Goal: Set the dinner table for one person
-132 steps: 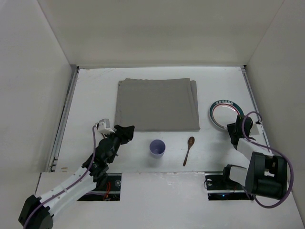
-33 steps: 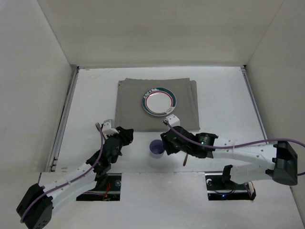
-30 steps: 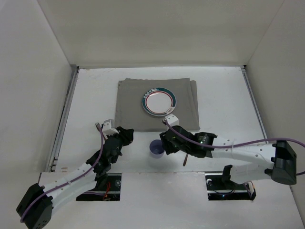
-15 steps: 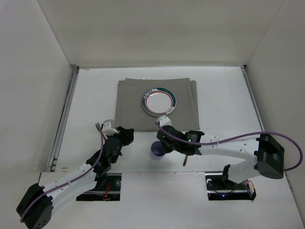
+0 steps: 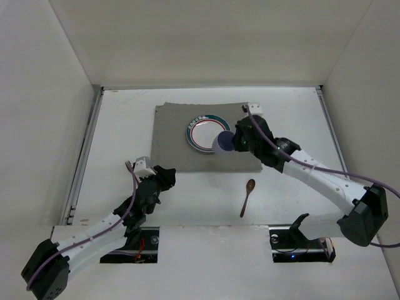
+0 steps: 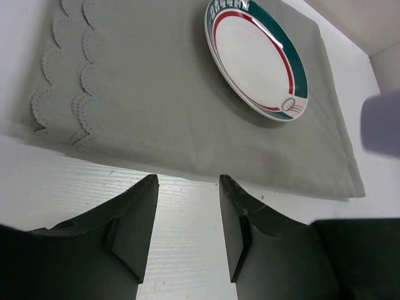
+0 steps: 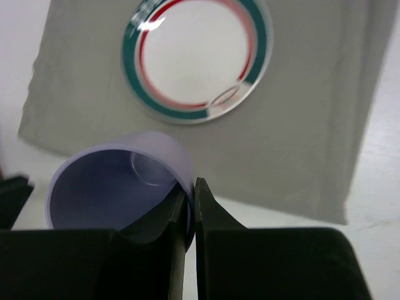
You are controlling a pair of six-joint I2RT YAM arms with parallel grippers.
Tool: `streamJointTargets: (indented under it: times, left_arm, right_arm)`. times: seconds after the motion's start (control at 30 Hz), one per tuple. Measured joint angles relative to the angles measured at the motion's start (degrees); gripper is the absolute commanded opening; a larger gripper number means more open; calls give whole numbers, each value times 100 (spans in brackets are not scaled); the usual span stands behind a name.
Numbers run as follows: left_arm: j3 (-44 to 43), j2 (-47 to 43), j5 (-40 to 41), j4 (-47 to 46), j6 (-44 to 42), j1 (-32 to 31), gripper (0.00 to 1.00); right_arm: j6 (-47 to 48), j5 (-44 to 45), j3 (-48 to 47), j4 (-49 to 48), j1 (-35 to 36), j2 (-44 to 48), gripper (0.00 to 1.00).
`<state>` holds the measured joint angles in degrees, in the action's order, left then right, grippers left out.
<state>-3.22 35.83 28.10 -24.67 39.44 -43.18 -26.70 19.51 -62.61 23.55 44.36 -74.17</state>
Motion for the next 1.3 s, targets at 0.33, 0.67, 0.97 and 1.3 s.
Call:
streamJointTargets:
  times: [0.33,0.67,0.97,1.3]
  left_arm:
    - [0,-232,44,9,7,-289,42]
    - [0,17,210,11,7,-588,42]
    - [-667,221,258,116,92,-669,43]
    - [-695,1167,262,-634,-83,-494,44]
  right_arm:
    - [118,129,-1425,48,-1390,-1137,8]
    - [339,205,-2728,247,-2310,-2957,8]
    - [446,79,-3842,529,-2566,-4140,9]
    - [444,52,-4776,1086,-2592,-5012,11]
